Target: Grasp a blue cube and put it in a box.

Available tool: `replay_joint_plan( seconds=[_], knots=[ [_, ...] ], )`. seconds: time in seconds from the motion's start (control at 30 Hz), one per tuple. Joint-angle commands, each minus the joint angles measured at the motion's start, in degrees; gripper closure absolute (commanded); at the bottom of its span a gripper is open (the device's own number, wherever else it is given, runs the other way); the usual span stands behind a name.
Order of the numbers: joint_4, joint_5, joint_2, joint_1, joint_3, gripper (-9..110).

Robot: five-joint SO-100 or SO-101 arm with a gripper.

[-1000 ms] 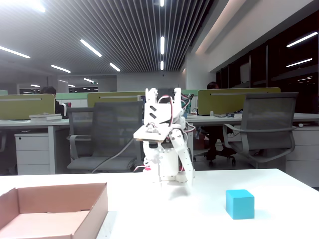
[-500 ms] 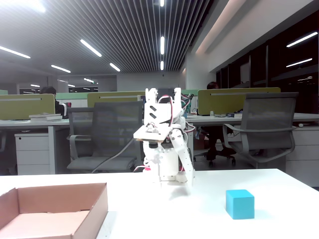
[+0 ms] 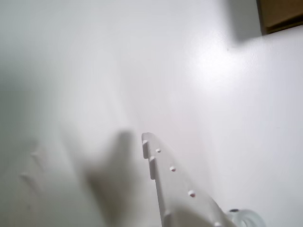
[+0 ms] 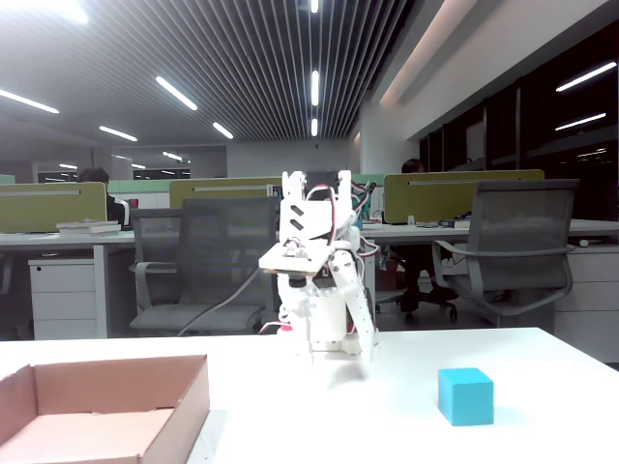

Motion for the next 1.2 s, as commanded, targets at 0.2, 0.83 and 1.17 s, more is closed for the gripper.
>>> replay_joint_plan(
  seconds=[0.2, 0.83, 1.17],
  knots=[
    [0.4, 0.2, -0.4, -0.4, -0.4, 77],
    [7.0, -2.5, -22.3, -4.7, -29.3, 75],
    [20.2, -1.8, -45.4, -10.5, -57.3, 74]
  ],
)
